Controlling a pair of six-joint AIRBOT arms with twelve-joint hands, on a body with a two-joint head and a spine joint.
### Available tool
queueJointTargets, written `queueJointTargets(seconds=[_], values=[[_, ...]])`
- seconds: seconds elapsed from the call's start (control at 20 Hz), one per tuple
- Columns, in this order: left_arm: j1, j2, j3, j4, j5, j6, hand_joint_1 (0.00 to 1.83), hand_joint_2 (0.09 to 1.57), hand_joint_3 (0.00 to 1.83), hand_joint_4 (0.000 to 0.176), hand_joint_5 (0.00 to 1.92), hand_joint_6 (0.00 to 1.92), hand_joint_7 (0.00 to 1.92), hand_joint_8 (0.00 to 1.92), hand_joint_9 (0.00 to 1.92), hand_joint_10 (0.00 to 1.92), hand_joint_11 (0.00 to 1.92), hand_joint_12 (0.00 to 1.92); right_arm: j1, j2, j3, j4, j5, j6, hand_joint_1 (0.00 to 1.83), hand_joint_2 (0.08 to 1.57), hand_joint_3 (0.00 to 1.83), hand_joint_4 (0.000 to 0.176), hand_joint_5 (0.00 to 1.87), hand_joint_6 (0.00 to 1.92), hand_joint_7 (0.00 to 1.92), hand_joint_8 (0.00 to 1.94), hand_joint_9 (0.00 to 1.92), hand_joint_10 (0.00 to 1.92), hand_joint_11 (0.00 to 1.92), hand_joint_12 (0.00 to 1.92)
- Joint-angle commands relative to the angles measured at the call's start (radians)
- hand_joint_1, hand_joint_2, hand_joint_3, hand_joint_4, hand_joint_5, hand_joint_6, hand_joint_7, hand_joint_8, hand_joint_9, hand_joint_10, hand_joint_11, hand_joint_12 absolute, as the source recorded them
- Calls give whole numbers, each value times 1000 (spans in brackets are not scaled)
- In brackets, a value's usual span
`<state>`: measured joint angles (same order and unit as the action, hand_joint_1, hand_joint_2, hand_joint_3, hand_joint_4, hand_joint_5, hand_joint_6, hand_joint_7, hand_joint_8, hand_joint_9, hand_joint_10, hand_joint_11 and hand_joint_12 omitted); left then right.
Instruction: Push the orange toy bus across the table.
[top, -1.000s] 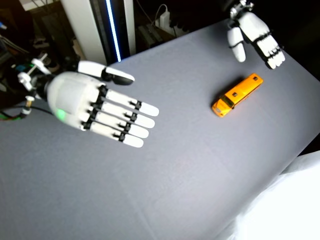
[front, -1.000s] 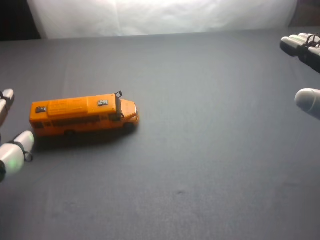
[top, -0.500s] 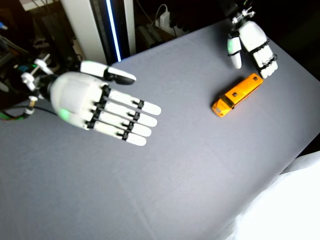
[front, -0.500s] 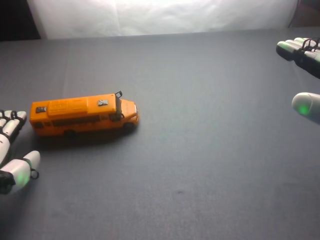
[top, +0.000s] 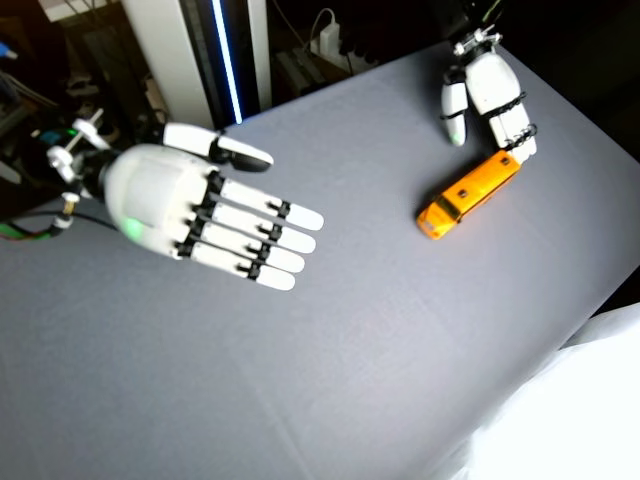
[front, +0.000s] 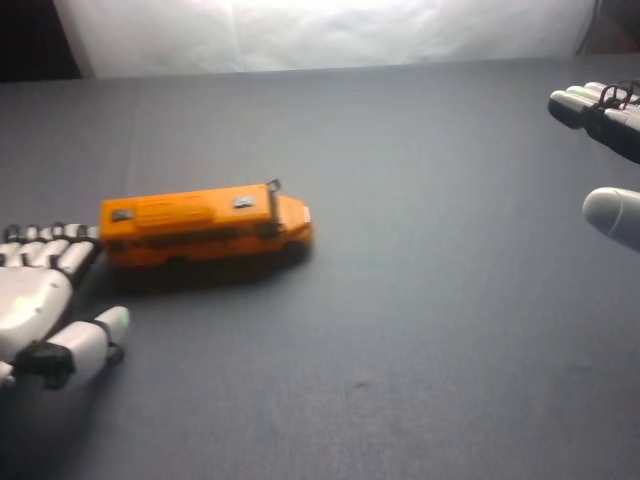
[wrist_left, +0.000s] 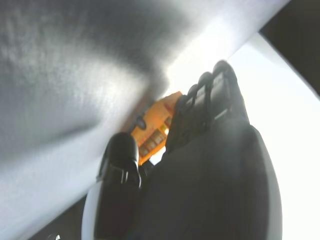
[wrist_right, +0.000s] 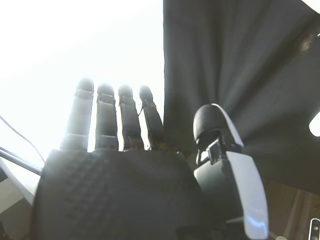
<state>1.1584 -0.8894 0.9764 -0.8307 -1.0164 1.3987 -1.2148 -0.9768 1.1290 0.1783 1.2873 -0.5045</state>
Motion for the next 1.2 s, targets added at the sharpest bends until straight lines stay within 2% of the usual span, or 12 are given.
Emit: queueJointTargets(seconds=[0.0,0.15,0.3,0.45,0.5,0.65,0.7,0.85,0.95,1.15], values=[[-18,-12,3,55,-77,11,0,1540,9,0,0,0,0,0,0,0,0,0,1,-2,6,11,121,8,0,1416,11,0,135,8,107,9,54,10,58,23],[-46,-29,8,65,-57,39,0,1504,0,0,0,0,0,0,0,0,0,0,1,-2,6,11,121,9,0,1434,16,0,130,3,102,5,50,5,54,20],[-63,-36,9,68,-54,61,0,1529,3,0,0,0,0,0,0,0,0,0,1,-2,6,11,121,11,0,1457,22,0,142,6,109,6,56,6,62,23],[-60,-9,-20,63,-123,55,0,1516,0,0,0,0,0,0,0,0,0,0,1,-2,5,11,121,13,0,1452,15,0,147,6,118,7,72,10,69,26],[-54,5,-35,82,-165,26,0,1511,0,0,0,0,0,0,0,0,0,0,1,-2,5,12,122,14,0,1446,11,0,145,5,118,6,68,7,61,22],[-41,36,-58,198,-314,-157,0,1513,0,0,0,0,0,0,0,0,0,0,1,0,5,23,143,14,0,1439,6,0,133,0,90,0,55,1,55,19],[-41,40,-65,225,-347,-178,0,1507,0,0,0,0,0,0,0,0,0,0,1,0,4,28,155,14,0,1441,6,0,130,0,89,1,51,0,48,15],[-43,64,-111,315,-455,-197,0,1494,0,0,0,0,0,0,0,0,1,0,1,4,5,35,176,14,0,1453,11,0,147,6,116,10,87,13,89,32],[-40,72,-133,357,-517,-208,0,1546,12,0,20,7,0,0,0,0,0,0,1,6,3,36,181,14,0,1443,5,0,145,4,114,7,80,8,78,26],[-27,77,-149,399,-569,-231,0,1526,2,0,47,14,16,6,0,0,0,0,1,6,0,36,192,14,0,1439,2,0,143,2,105,2,60,0,52,14]])
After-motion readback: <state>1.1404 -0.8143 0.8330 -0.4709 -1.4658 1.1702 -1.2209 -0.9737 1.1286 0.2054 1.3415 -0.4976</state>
